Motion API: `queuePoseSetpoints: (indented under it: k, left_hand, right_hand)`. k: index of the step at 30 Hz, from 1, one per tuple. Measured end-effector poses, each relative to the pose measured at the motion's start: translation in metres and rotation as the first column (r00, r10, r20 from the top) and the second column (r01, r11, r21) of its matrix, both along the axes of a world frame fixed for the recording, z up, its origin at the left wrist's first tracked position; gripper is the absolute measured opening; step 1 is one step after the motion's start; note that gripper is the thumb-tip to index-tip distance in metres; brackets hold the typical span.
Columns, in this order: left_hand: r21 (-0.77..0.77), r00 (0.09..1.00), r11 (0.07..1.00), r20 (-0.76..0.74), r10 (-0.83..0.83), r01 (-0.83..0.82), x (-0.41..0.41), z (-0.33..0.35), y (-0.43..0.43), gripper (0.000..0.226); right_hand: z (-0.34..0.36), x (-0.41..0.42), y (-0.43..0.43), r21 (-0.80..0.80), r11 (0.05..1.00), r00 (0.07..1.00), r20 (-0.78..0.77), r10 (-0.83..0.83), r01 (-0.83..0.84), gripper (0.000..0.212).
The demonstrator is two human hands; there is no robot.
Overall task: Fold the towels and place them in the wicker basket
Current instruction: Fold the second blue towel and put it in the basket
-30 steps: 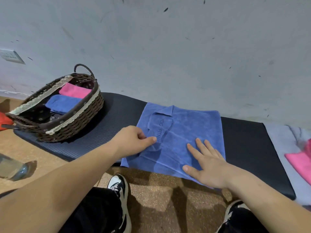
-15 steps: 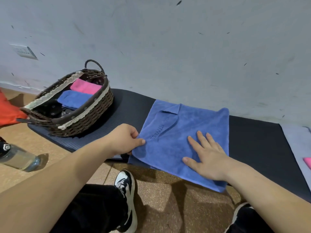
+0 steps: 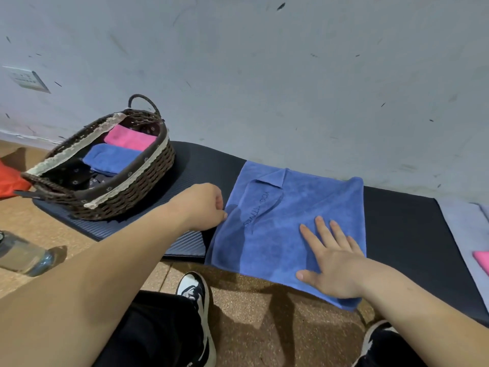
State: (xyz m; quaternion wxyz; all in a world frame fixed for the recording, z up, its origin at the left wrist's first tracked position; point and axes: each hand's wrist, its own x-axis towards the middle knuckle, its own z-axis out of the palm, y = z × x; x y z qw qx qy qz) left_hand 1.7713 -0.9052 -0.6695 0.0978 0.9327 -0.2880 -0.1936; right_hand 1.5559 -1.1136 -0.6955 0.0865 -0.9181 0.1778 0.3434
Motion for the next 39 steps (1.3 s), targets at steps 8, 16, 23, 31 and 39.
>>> queuePoseSetpoints:
  k: [8, 16, 23, 31, 39]
  left_hand:
    - [-0.295, 0.982, 0.937, 0.053, -0.180, 0.188, -0.016, 0.003, -0.091, 0.008]
    - [-0.148, 0.942, 0.930, 0.082, -0.327, 0.336, -0.019, -0.038, -0.155, 0.007]
    - [-0.325, 0.997, 0.945, 0.078, -0.020, 0.045, 0.015, -0.044, -0.140, 0.013]
    - [-0.334, 0.985, 0.928, -0.004, 0.174, -0.166, 0.034, -0.053, -0.140, 0.014]
    - [-0.218, 0.995, 0.976, 0.101, 0.021, 0.002, 0.009, -0.011, -0.112, 0.010]
  right_hand:
    - [0.039, -0.025, -0.014, -0.011, 0.998, 0.993, -0.094, -0.065, 0.065, 0.085]
    - [0.050, 0.001, -0.056, 0.021, 0.968, 0.960, 0.124, -0.249, 0.249, 0.043]
    - [0.024, 0.013, -0.085, 0.069, 0.921, 0.852, 0.359, -0.381, 0.383, 0.034]
    - [0.018, 0.015, -0.089, 0.040, 0.917, 0.805, 0.464, -0.369, 0.397, 0.030]
    - [-0.003, 0.016, -0.089, 0.081, 0.962, 0.842, 0.468, -0.267, 0.260, 0.069]
